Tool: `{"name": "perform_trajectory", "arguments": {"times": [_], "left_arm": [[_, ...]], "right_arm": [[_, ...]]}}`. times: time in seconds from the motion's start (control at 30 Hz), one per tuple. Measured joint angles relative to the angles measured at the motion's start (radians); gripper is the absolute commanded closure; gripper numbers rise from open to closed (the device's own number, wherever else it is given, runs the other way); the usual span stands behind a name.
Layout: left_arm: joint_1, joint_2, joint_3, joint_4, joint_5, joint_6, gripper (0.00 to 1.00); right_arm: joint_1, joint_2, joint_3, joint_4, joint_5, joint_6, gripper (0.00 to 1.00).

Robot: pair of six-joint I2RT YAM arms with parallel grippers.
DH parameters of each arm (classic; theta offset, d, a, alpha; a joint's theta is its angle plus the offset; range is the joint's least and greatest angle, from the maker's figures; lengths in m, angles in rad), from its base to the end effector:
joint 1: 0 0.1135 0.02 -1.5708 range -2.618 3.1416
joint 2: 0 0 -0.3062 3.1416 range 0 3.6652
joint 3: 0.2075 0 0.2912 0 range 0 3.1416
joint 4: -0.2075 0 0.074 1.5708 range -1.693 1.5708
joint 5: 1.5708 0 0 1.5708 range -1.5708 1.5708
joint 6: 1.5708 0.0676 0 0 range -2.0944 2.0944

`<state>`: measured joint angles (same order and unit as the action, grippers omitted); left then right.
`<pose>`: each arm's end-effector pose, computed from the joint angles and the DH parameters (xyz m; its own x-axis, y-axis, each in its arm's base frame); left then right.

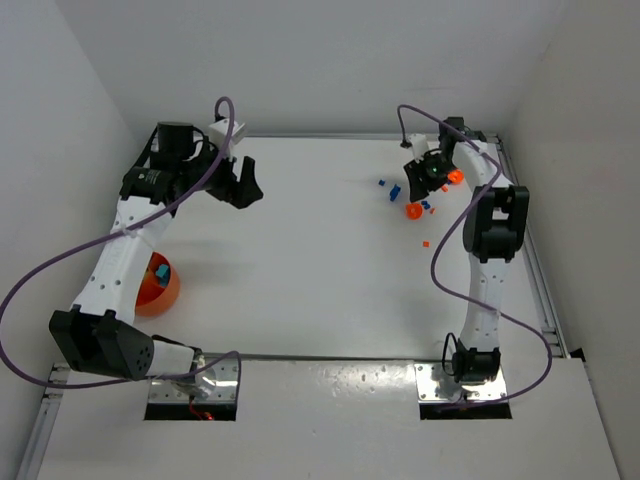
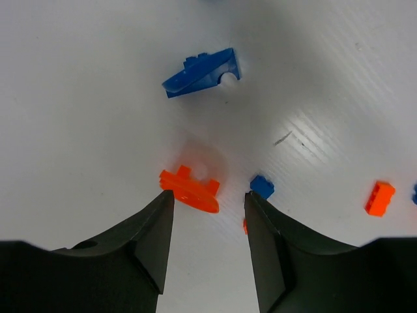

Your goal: Sort the legos into containers by color

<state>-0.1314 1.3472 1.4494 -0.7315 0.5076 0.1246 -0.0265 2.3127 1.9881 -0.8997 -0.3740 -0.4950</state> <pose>0.3298 -0.0767 0.4225 -0.5163 0.1778 -0.8377 0.5727 0.7990 -0.1834 0.5631 0.0098 0.1764 -0.7802 -0.4217 -0.4621 -0.5341 0.8336 0.1411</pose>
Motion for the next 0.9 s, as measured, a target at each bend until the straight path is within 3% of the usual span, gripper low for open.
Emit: {"name": "perform_trajectory", "arguments": {"times": [0.3, 0.57, 0.67, 0.9], "left_arm": [[0.000, 0.000, 0.000, -0.001, -0.003, 0.010, 0.10], [0.000, 0.000, -0.002, -0.002, -0.008, 0.022, 0.10], [0.000, 0.000, -0.016, 0.000, -0.008, 0.021, 0.10], [0.000, -0.070, -0.211, 0.024, 0.061, -0.039, 0.11]], "right_arm": [[-0.034, 0.108, 0.041, -0.124, -0.048, -0.134, 0.53], [-0.037, 0.110, 0.025, -0.125, -0.071, -0.183, 0.69], [-0.037, 0.111, 0.011, -0.111, -0.079, -0.187, 0.81], [-0.024, 0.035, -0.108, -0.049, -0.129, -0.190, 0.98]]}}
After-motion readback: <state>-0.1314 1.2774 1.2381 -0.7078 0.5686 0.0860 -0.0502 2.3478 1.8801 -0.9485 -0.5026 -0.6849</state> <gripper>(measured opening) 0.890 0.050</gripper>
